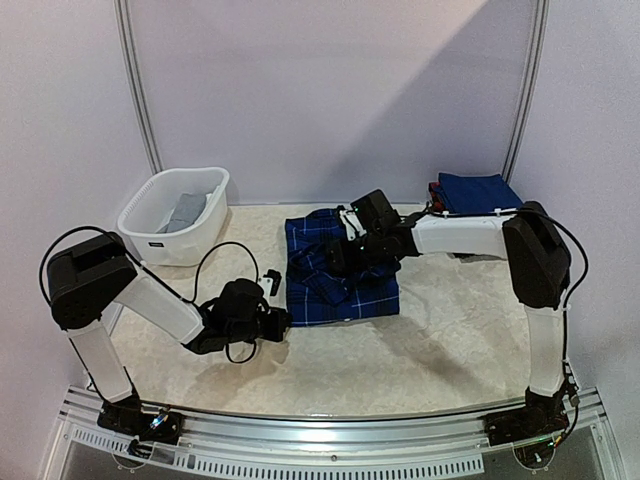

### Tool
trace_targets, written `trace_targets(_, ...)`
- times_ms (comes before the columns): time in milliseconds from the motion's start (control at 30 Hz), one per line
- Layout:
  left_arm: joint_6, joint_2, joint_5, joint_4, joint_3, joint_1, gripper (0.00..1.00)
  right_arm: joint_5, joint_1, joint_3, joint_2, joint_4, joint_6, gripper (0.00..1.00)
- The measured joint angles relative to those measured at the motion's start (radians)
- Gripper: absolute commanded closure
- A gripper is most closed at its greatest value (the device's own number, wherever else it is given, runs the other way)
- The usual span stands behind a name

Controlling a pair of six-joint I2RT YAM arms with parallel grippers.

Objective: Fold and stack the mixed laundry pile
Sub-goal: Smooth out the 2/3-rectangle-folded shirt at the center of the board.

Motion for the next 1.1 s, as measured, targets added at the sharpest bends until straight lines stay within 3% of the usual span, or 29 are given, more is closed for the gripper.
trace_targets(300,-0.004,0.000,0.000,0.000,0.000,0.000,1.00,0.018,0.076,-0.147,-0.171,-0.038,-0.036,0.48)
trace_targets(800,-0.005,0.000,0.000,0.000,-0.001,0.000,1.00,0.056,0.101,-0.222,-0.181,-0.050,-0.010,0.47)
trace_targets(1100,-0.005,0.007,0.000,0.007,-0.001,0.000,1.00,0.055,0.109,-0.226,-0.172,-0.051,0.010,0.58)
